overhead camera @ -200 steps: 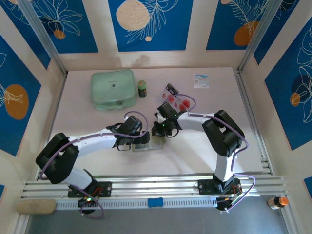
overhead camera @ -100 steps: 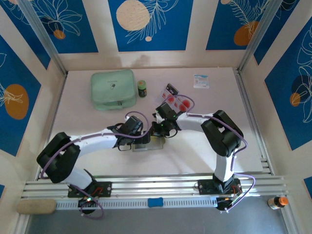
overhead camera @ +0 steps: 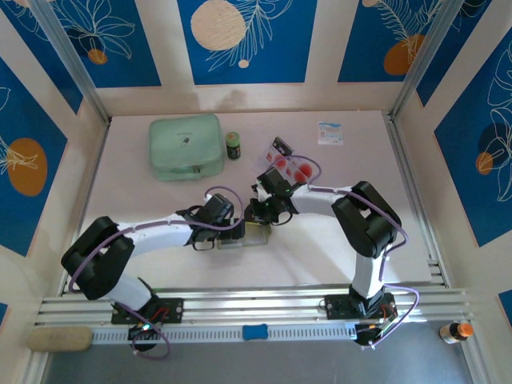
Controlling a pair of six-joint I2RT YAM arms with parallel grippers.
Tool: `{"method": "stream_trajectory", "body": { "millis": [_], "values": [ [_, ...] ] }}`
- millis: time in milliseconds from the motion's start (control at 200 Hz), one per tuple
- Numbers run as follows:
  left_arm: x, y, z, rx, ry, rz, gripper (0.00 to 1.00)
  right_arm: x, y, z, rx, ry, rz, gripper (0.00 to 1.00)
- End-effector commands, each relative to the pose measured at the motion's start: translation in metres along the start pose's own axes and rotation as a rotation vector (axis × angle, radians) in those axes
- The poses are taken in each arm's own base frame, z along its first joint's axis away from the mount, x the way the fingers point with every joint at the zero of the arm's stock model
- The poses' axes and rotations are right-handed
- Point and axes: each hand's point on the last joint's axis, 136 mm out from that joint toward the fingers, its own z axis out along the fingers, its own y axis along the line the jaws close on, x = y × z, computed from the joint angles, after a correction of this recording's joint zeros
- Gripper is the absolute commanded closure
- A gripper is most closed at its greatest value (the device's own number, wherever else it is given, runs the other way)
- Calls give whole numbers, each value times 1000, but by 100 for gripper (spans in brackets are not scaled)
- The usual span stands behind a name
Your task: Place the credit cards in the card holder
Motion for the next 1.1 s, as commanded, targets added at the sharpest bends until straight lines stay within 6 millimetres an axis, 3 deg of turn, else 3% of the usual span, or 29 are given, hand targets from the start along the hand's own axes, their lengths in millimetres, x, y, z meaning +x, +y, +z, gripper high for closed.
{"method": "stream_trajectory", "body": {
  "millis": [0, 225, 780, 1095],
  "values": [
    [10, 6, 5, -24, 19, 22, 0, -1, 3, -15, -20, -33, 17, 70],
    [9, 8, 4, -30, 16, 19, 0, 3, -3, -11, -20, -33, 48, 58],
    [5, 7, -2, -23, -6, 16, 0, 4, 8, 3, -97, 33, 76, 58],
    [-8, 2, -19, -8, -54, 12, 0, 1, 28, -13, -160, 17, 78, 59]
  ]
}}
